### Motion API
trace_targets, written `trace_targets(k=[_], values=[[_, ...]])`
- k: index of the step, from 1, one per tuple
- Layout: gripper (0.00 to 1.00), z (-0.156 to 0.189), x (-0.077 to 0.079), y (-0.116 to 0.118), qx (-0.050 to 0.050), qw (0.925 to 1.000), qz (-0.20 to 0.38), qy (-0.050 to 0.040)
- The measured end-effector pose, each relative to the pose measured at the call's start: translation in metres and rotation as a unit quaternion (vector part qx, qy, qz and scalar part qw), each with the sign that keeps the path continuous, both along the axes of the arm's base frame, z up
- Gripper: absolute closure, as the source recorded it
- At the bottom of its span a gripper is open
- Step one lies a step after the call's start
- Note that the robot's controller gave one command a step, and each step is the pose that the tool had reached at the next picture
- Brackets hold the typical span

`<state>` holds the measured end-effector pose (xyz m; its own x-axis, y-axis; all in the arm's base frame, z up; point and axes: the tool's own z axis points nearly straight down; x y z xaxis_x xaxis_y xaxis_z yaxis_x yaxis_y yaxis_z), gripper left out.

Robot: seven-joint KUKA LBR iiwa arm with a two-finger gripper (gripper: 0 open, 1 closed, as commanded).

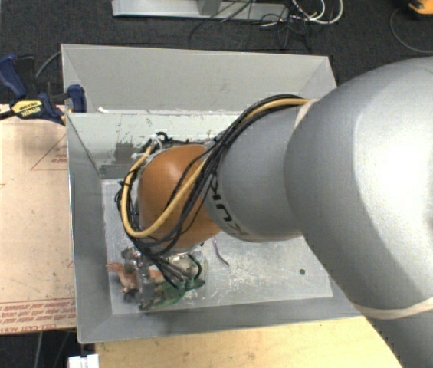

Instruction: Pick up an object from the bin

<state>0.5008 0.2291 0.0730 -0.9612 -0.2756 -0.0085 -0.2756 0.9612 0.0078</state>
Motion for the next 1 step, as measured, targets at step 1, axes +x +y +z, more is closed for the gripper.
trace_targets(k=[1], values=[[1.00,0.1354,-0.0095,0.0079,0.001,0.9999,0.012,-0.0017]])
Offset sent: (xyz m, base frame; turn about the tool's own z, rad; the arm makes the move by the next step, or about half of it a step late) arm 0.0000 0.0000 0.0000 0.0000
